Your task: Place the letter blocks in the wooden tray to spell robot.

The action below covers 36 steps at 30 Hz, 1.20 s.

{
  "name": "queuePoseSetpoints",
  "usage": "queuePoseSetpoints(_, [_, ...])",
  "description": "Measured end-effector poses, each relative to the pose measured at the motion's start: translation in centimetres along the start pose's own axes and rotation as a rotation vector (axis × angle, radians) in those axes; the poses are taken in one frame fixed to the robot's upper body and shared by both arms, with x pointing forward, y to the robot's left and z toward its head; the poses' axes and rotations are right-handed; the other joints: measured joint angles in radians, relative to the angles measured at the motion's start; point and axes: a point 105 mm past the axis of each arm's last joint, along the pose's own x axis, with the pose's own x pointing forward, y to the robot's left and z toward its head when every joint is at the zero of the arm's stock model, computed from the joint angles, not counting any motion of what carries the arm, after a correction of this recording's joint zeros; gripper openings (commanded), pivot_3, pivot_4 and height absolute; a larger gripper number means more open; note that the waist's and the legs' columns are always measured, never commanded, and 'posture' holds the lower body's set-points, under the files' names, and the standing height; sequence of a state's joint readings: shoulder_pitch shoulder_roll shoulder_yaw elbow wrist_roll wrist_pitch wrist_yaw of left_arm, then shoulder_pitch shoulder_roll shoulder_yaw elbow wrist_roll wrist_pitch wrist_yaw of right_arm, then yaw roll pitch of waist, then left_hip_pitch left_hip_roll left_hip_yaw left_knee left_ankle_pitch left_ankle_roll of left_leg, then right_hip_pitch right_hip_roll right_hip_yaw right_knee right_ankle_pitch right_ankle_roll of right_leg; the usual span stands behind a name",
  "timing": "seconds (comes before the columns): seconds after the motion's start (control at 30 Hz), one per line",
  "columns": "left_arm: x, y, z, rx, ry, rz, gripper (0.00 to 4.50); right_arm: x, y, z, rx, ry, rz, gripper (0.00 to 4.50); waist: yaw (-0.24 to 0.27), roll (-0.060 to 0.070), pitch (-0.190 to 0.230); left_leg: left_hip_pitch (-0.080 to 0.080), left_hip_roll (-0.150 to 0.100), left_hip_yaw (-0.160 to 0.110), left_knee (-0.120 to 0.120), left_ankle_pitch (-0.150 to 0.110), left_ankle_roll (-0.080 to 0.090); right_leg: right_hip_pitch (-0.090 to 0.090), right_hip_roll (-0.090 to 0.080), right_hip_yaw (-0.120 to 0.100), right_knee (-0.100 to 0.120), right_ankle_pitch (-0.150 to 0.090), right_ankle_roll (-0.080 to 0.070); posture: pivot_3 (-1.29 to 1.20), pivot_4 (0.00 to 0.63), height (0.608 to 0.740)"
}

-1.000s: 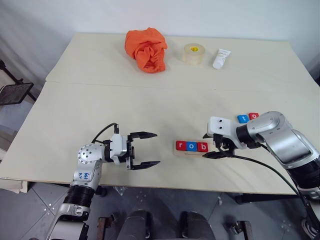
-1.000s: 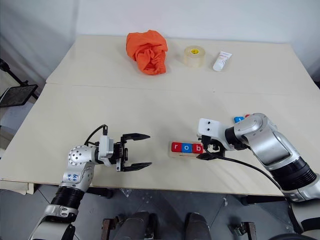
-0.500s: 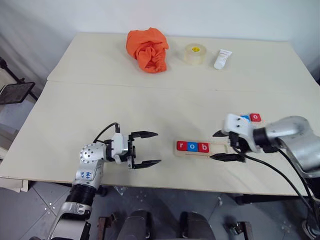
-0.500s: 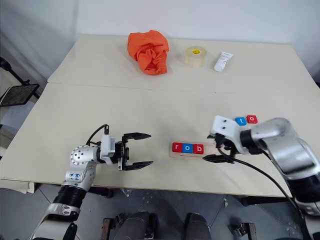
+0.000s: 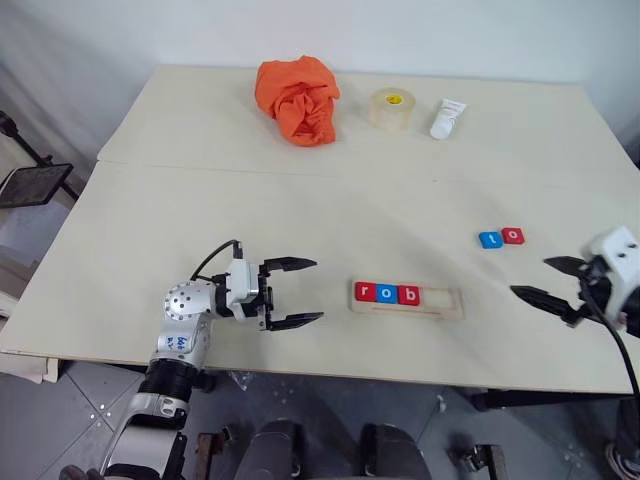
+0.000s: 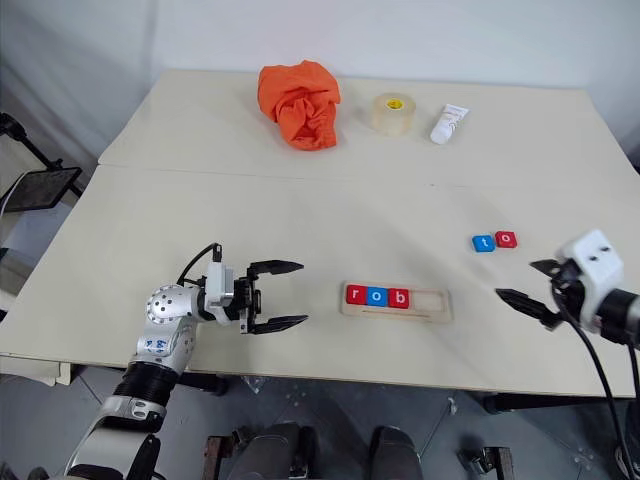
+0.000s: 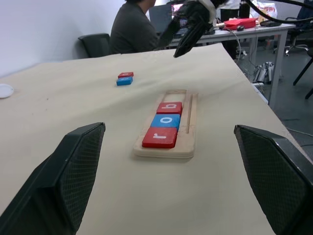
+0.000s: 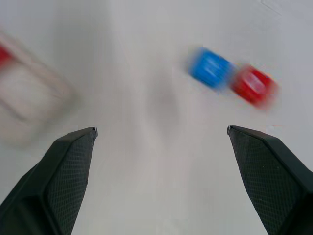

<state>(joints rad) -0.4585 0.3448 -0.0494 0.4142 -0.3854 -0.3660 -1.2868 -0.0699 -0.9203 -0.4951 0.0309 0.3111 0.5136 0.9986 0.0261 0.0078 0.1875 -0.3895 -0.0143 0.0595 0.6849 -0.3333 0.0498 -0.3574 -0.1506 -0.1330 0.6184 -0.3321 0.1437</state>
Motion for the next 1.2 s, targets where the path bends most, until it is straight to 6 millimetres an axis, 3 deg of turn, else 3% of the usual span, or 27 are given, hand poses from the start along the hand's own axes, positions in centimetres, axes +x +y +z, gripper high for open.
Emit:
queuePoseSetpoints(0.17, [0.1,0.0,-0.1,-0.001,-0.004,-0.016,4.5,-0.9,-1.5,-0.7,0.031,-0.051,-0.055,4.46,-0.008,0.0,0.0,0.002,0.002,0.003,-0.001,0.0,0.0,0.0,0.001,0.001,0.0,0.0,0.0,0.0,0.15,0.74])
queuePoseSetpoints(1.1, [-0.4,0.0,-0.2,0.003,0.007,-0.019,4.5,-0.7,-1.1,0.2,0.044,-0.146,-0.041,4.46,-0.002,0.0,0.0,0.002,0.001,0.002,-0.001,0.0,0.0,0.0,0.0,0.001,0.0,0.0,0.0,0.0,0.15,0.74])
queuePoseSetpoints(1.2, [-0.3,0.1,-0.1,0.011,0.003,-0.014,4.5,0.2,-1.4,0.7,0.069,-0.145,-0.053,4.46,-0.002,0.0,0.0,0.002,0.001,0.002,0.0,0.0,0.0,0.0,0.0,0.001,0.0,0.0,0.0,0.0,0.15,0.74])
